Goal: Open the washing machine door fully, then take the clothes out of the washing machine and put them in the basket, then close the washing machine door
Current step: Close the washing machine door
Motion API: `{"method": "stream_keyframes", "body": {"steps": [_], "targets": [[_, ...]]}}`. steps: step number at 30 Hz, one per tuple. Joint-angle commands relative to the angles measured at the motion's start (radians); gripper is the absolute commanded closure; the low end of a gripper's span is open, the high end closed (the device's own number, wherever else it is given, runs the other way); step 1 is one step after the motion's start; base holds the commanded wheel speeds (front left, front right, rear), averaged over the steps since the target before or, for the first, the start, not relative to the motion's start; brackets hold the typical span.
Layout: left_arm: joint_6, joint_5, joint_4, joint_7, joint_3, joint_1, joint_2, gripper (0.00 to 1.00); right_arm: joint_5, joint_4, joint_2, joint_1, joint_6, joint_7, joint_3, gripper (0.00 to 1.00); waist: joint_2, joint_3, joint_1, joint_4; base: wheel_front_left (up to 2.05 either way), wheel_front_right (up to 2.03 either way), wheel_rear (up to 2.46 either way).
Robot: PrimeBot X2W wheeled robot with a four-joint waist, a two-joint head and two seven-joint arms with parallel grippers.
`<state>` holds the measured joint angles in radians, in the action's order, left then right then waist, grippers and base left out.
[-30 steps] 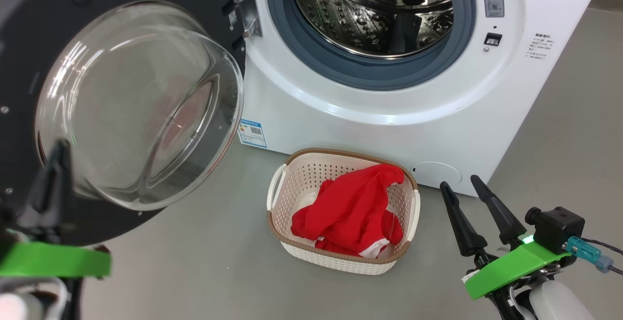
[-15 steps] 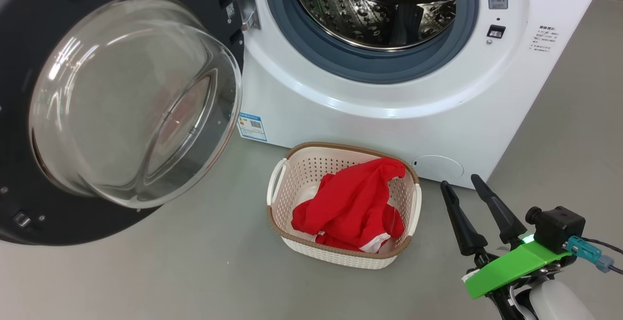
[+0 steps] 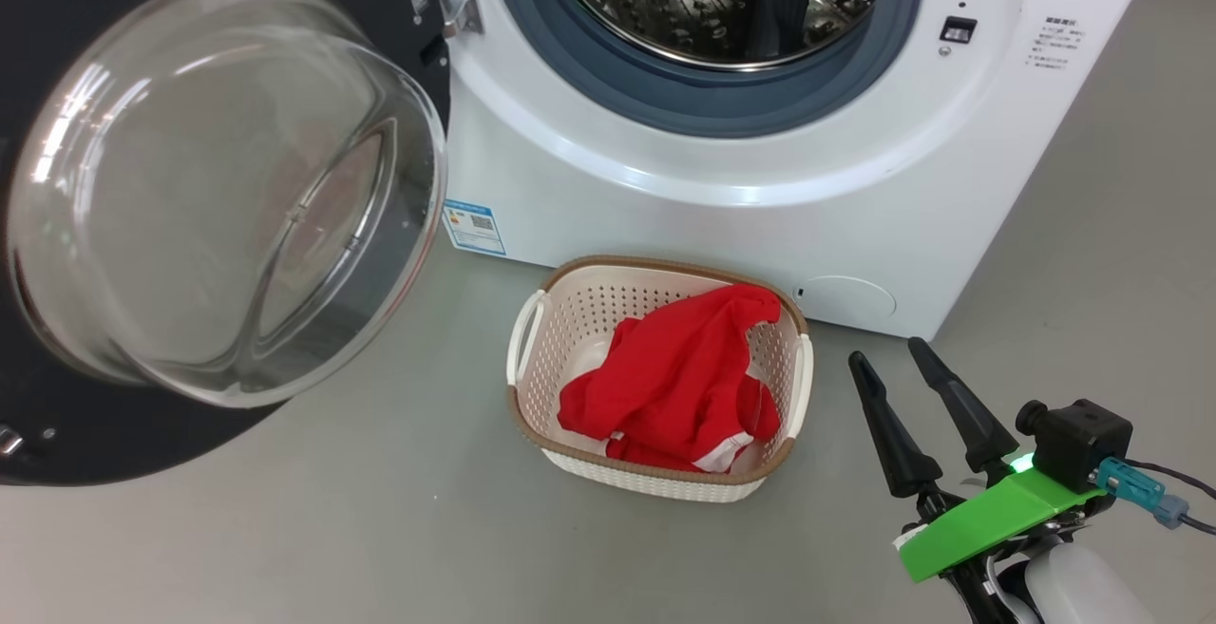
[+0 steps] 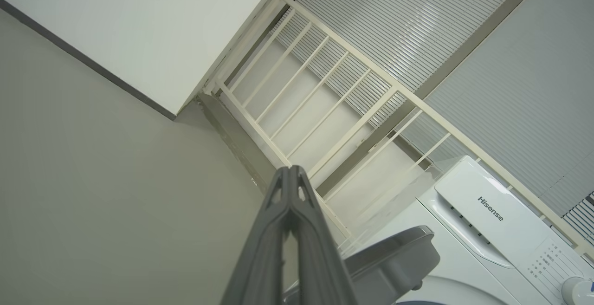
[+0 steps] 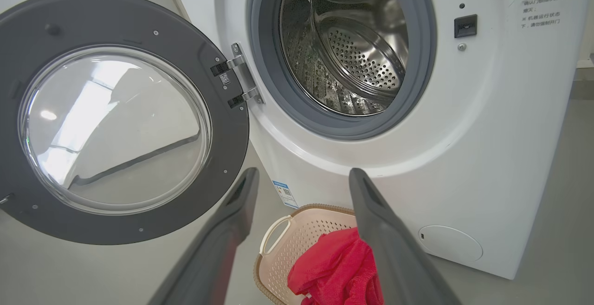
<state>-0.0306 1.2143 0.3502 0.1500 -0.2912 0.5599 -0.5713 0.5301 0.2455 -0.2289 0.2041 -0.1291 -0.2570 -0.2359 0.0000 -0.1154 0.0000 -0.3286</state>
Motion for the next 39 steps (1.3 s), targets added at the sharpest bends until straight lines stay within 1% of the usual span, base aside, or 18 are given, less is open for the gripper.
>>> {"method": "stream_keyframes", "body": {"steps": [1,6,10,12,16,21,26,30,39], "targets": [[0.002,0.022,0.029,0.017,-0.05,0.047,-0.079,1.0,-0.009,-0.026,0.001,0.024,-0.002,-0.005,-0.021,0.0,0.0,-0.011,0.0,0.01,0.0,0.0,0.0],[-0.005,0.085,0.193,0.049,-0.099,0.083,-0.092,1.0,-0.011,-0.026,0.005,0.034,-0.002,-0.005,-0.022,0.0,0.0,-0.035,0.0,0.026,0.0,0.0,0.0],[-0.004,0.115,0.303,0.074,-0.108,0.12,-0.09,1.0,-0.011,-0.026,0.005,0.044,-0.002,-0.005,-0.02,0.0,0.0,-0.053,0.0,0.037,0.0,0.0,0.0],[-0.02,0.116,0.317,0.076,-0.101,0.131,-0.078,1.0,-0.011,-0.025,0.005,0.047,-0.002,-0.005,-0.019,0.0,0.0,-0.056,0.0,0.041,0.0,0.0,0.0],[-0.039,0.12,0.348,0.094,-0.099,0.131,-0.078,1.0,-0.012,-0.025,0.006,0.052,-0.002,-0.005,-0.019,0.0,0.0,-0.064,0.0,0.049,0.0,0.0,0.0],[-0.037,0.153,0.381,0.126,-0.121,0.133,-0.081,1.0,-0.014,-0.026,0.01,0.053,-0.002,-0.005,-0.016,0.0,0.0,-0.068,0.0,0.057,0.0,0.0,0.0],[-0.037,0.182,0.4,0.18,-0.127,0.137,-0.078,1.0,-0.015,-0.024,0.014,0.053,-0.002,-0.005,-0.011,0.0,0.0,-0.07,0.0,0.056,0.0,0.0,0.0],[-0.038,0.192,0.4,0.215,-0.121,0.136,-0.076,1.0,-0.015,-0.024,0.016,0.054,-0.002,-0.005,-0.008,0.0,0.0,-0.068,0.0,0.055,0.0,0.0,0.0],[-0.045,0.21,0.368,0.332,-0.085,0.117,-0.066,1.0,-0.014,-0.02,0.022,0.05,-0.002,-0.005,-0.008,0.0,0.0,-0.052,0.0,0.049,0.0,0.0,0.0]]}}
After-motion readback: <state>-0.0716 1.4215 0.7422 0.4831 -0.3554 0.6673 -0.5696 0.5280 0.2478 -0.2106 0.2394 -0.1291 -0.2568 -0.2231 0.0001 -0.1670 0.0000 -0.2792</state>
